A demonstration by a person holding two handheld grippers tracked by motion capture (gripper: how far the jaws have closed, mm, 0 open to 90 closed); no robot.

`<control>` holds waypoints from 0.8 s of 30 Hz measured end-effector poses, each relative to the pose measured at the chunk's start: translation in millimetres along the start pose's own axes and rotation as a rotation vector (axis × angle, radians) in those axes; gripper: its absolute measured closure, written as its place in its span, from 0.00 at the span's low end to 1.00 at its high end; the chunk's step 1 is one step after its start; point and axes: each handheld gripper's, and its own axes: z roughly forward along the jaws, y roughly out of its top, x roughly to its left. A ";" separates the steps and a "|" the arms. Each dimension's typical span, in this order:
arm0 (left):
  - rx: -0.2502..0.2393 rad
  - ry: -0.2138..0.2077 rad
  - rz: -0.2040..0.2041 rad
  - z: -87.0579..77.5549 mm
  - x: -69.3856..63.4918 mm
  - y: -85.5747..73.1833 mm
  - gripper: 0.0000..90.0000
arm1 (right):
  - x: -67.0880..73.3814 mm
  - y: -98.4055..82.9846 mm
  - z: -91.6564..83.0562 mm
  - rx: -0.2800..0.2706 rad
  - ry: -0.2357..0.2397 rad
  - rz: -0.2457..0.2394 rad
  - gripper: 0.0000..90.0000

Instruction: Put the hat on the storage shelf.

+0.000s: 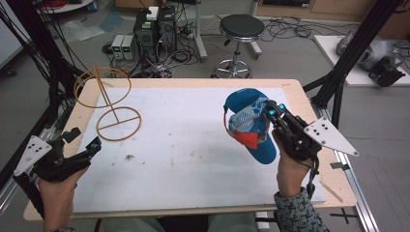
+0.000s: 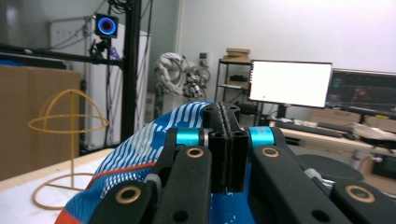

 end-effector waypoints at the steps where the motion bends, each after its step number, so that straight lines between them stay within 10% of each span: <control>1: 0.000 -0.002 -0.002 0.8 -0.3 -0.3 0.25 | -0.1 0.6 -1.9 0.002 -0.006 -0.003 1.00; 16: 0.009 -0.007 -0.005 3.6 0.1 -2.5 0.25 | -4.2 22.8 11.9 -0.022 -0.001 -0.019 1.00; 24: 0.006 -0.013 -0.007 3.8 -0.5 -1.7 0.25 | 17.5 70.9 57.7 -0.027 0.084 -0.079 1.00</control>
